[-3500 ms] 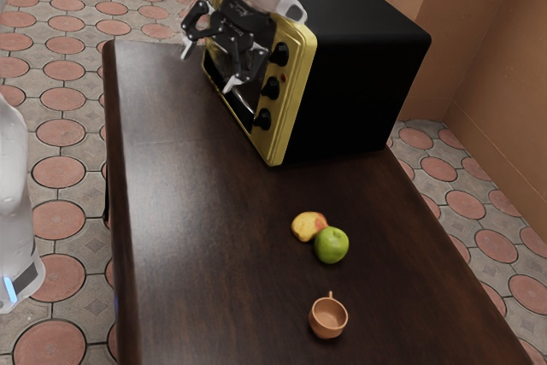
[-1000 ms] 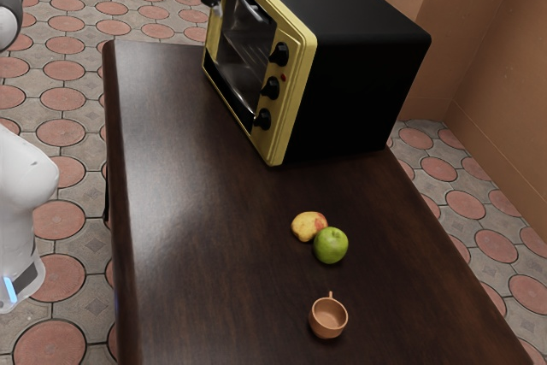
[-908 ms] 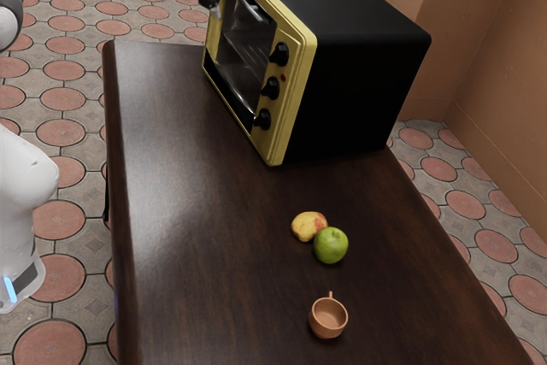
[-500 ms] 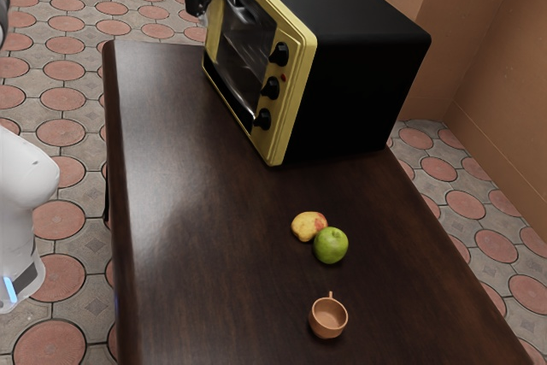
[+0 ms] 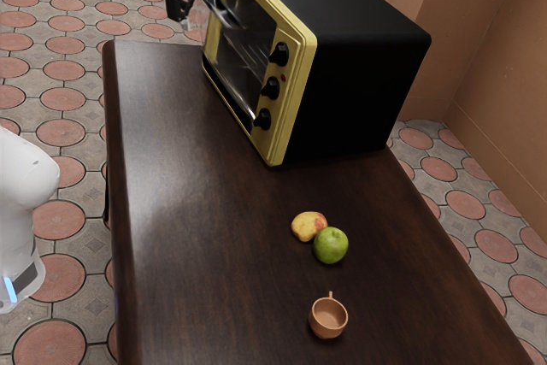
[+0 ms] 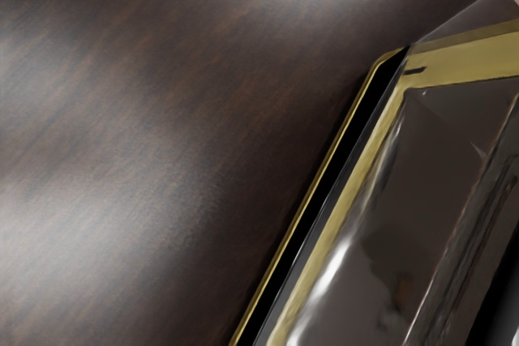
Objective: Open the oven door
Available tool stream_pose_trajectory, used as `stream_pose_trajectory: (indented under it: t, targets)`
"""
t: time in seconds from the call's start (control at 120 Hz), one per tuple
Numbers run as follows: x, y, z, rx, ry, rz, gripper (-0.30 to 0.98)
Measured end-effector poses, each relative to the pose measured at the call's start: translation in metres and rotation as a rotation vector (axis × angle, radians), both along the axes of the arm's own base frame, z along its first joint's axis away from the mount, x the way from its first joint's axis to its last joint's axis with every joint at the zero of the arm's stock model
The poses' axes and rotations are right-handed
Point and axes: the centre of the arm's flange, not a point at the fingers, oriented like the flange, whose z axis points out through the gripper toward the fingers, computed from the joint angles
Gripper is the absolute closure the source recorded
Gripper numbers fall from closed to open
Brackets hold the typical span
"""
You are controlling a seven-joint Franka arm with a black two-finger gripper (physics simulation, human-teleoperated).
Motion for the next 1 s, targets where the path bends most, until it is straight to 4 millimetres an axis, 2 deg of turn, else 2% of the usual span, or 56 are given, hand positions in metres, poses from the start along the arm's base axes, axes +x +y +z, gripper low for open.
stream_pose_trajectory:
  t: [0.492, 1.0]
  targets:
    - [-0.031, -0.001, -0.011, -0.008, -0.015, 0.036, 0.00]
    - [-0.046, -0.001, -0.022, -0.022, -0.024, 0.054, 0.00]
